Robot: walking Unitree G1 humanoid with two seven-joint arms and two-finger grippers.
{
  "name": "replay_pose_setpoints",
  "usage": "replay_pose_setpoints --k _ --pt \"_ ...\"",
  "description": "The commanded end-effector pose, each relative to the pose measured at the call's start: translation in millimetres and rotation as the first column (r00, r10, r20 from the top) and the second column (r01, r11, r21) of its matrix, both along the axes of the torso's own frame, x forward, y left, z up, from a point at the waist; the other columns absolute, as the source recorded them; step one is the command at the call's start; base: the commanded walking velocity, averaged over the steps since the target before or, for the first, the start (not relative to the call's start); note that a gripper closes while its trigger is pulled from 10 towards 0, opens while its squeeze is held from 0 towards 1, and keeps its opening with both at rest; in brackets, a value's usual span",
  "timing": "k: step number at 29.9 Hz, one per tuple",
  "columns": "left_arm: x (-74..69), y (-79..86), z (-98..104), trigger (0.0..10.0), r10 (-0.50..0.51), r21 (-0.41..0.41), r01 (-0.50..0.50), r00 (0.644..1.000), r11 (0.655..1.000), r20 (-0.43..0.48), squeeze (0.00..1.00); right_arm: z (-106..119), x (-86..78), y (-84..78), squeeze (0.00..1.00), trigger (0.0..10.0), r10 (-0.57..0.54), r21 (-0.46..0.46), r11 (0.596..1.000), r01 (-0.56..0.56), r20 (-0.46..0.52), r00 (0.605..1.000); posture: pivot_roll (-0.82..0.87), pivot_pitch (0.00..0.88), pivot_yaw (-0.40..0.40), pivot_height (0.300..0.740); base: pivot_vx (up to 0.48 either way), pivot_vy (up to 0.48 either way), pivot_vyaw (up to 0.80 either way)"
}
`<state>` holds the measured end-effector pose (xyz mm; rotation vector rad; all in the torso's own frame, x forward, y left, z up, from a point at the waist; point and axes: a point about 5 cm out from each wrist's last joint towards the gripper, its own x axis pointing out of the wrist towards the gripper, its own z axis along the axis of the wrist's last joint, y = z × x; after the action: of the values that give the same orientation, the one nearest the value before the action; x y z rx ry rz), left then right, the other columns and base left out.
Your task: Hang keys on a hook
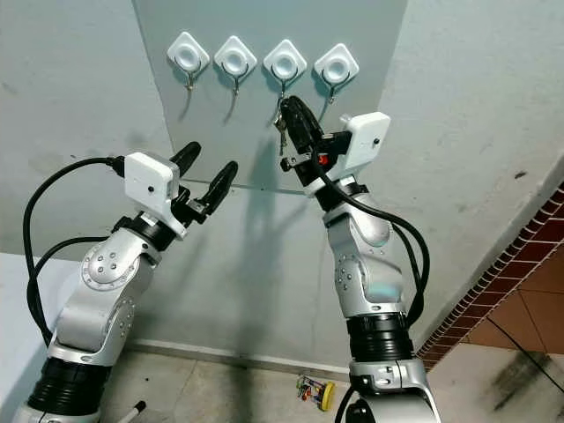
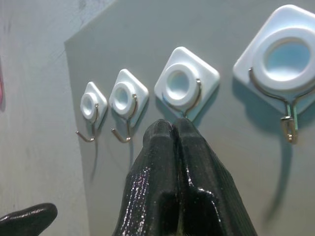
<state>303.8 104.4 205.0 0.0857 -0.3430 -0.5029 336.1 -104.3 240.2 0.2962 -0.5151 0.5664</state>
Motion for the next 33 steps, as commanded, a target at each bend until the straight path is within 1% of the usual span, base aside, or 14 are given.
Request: replay_pose_setpoints --k 1,6,23,33 --pt "-2.5 -0.6 2.2 10.0 -0.007 0.015 0.007 1.000 1.000 0.009 0.00 11.0 -0.6 0.2 0.00 10.0 0.004 0.016 1.000 -0.005 0.041 0.999 -0.11 0.023 -0.002 0.740 0.000 0.000 0.00" --pt "-2.3 1.4 2.8 10.0 0.000 0.018 0.000 1.000 1.000 0.007 0.00 13.4 0.2 1.1 0.00 10.0 0.013 0.020 1.000 -0.014 0.044 0.999 -0.11 0.023 -0.002 0.740 0.000 0.000 0.00" --pt "-2.8 0.4 2.8 10.0 0.003 0.015 -0.003 1.000 1.000 0.007 0.00 17.0 1.7 3.1 0.00 10.0 0.033 0.029 0.999 -0.035 0.046 0.998 -0.11 0.024 -0.009 0.740 0.000 0.000 0.00" --pt "-2.7 -0.4 3.6 10.0 0.004 0.009 -0.004 1.000 1.000 0.007 0.00 17.3 6.4 3.3 0.00 10.0 0.033 0.067 0.997 -0.033 0.008 0.999 -0.11 0.023 -0.012 0.740 0.000 0.000 0.00"
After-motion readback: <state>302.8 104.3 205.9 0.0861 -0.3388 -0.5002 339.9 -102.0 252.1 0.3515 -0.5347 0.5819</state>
